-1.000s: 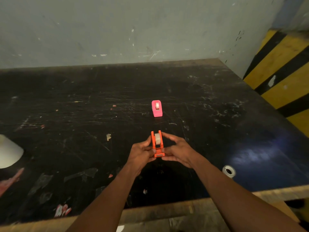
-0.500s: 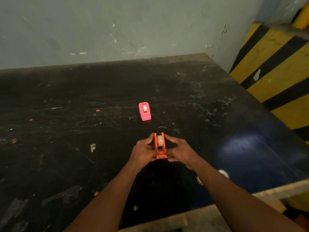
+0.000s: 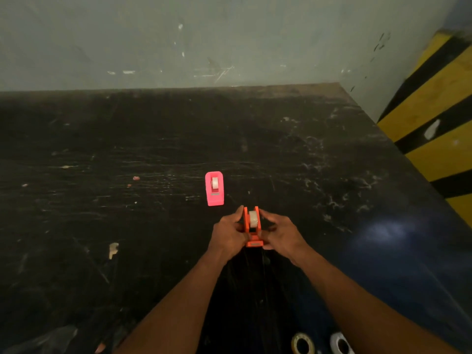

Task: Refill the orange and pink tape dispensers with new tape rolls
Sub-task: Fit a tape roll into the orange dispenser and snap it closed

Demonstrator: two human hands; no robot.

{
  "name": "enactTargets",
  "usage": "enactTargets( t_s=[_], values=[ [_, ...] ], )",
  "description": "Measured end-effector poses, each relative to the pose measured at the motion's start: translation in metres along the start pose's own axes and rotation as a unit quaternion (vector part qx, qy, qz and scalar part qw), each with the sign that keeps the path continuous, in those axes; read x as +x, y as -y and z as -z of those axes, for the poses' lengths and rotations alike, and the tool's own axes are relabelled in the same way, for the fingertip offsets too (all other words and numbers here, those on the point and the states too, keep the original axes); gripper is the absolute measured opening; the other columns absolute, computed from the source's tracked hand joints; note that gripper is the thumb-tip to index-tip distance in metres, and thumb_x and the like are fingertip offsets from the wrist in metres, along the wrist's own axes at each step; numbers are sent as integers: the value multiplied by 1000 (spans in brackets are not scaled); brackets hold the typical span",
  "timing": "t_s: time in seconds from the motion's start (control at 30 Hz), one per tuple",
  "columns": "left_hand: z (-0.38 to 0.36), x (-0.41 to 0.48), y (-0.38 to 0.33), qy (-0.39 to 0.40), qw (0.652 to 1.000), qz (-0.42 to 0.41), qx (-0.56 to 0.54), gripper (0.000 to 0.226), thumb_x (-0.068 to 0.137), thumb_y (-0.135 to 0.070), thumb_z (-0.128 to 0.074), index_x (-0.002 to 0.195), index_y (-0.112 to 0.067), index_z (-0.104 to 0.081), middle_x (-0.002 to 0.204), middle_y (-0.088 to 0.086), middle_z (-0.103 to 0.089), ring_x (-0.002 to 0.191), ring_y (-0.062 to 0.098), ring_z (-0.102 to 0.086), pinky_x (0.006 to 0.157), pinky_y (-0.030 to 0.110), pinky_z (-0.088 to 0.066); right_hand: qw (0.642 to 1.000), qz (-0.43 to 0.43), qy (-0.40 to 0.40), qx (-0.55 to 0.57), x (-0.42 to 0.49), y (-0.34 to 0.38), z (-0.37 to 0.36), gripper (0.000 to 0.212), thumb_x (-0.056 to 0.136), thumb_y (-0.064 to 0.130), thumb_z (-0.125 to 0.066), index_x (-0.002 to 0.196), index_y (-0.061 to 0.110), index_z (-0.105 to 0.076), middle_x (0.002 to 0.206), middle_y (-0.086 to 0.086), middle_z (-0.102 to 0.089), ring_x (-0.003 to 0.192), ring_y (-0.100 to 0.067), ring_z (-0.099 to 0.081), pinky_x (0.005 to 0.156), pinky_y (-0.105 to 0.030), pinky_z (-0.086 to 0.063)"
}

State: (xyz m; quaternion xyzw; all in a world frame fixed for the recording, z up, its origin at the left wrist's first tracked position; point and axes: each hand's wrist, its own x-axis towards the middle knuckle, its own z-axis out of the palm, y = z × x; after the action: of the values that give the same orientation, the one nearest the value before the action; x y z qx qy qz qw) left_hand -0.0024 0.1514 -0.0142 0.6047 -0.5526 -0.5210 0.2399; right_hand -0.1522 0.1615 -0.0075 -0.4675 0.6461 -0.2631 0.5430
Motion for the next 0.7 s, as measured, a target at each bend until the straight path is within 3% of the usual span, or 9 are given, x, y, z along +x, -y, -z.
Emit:
enactTargets(
  t_s=[0.1, 0.27, 0.43, 0.57, 0.7],
  values=[
    [2, 29, -8, -3, 999, -9, 43, 80, 78, -10, -74, 147, -21, -36, 122, 3, -70, 110, 14, -66, 104, 37, -48, 1000, -7, -23, -11, 27, 4, 7, 59, 90, 1, -61, 138, 34, -50, 109, -7, -69, 94, -21, -70, 70, -28, -60],
    [9, 80, -21, -11, 996, -27, 85, 79, 79, -7, -74, 148, -14, -35, 127, 5, -67, 116, 14, -63, 103, 25, -45, 998, -1, -54, -43, 79, 15, 15, 61, 88, 4, -63, 138, 38, -49, 97, -10, -72, 89, -23, -72, 75, -36, -62],
    [14, 125, -30, -36, 987, -29, 156, 77, 81, -9, -73, 148, -13, -36, 131, 8, -64, 120, 20, -61, 108, 34, -44, 994, 8, -81, -78, 125, 23, 17, 63, 86, 5, -64, 138, 38, -49, 83, -2, -70, 77, -20, -73, 73, -40, -62],
    [16, 151, -30, -33, 985, -15, 167, 78, 82, -10, -73, 149, -15, -33, 135, 8, -61, 122, 21, -59, 109, 36, -44, 990, 19, -87, -105, 148, 23, 18, 61, 87, 7, -63, 136, 41, -49, 95, 4, -71, 83, -15, -71, 79, -39, -61],
    [14, 165, -26, -28, 982, -7, 185, 80, 81, -9, -73, 149, -17, -32, 135, 10, -60, 120, 22, -61, 108, 38, -45, 990, 14, -96, -105, 161, 17, 19, 58, 88, 7, -64, 136, 38, -51, 101, -1, -73, 84, -14, -71, 80, -39, -61]
  ],
)
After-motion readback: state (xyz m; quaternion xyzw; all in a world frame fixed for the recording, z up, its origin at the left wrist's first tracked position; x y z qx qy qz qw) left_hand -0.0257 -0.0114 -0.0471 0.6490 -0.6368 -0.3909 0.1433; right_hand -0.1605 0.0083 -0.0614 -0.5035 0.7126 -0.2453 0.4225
